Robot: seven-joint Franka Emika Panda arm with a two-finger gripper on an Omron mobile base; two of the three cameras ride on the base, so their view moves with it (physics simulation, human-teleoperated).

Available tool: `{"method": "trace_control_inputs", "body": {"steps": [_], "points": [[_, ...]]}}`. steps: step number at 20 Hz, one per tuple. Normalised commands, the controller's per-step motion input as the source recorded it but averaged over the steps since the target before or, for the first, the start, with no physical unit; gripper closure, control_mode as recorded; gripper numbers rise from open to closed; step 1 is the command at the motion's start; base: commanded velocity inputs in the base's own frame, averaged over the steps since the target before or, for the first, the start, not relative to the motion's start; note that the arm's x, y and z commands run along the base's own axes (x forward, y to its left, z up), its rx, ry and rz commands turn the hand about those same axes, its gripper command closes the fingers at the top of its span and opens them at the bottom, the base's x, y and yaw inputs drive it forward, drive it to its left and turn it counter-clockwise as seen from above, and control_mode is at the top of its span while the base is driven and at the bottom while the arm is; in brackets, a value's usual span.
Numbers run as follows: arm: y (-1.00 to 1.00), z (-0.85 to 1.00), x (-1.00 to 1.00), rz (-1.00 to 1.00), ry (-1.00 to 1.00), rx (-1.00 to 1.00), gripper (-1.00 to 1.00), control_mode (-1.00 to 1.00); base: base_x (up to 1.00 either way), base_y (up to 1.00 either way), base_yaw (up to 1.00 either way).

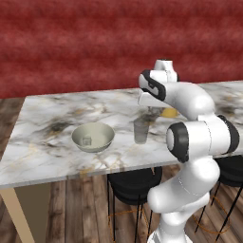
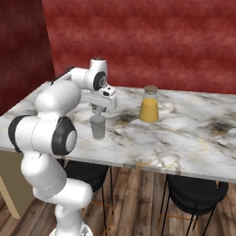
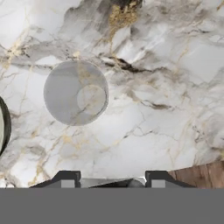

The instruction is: There are two ice cubes in the ice bowl. Place both ice cubes in the glass cup.

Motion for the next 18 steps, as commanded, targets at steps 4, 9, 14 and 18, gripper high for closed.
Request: {"method": "trace_control_inputs", "body": {"steps": [4, 9, 14, 18], "points": [[-0.01, 0.0, 0.0, 0.0, -0.08, 0.01, 1.0, -1.0, 0.0, 0.0, 0.0], [0.1, 0.0, 0.23, -0.03, -0.05, -0.02, 1.0, -1.0, 0.0, 0.0, 0.0], [0.15, 0.0, 0.41, -0.05, 0.0, 0.0, 1.0, -1.0, 0.0, 0.0, 0.0], [0.04, 0.0, 0.28, -0.03, 0.0, 0.02, 1.0, -1.0, 0.0, 0.0, 0.0]]}}
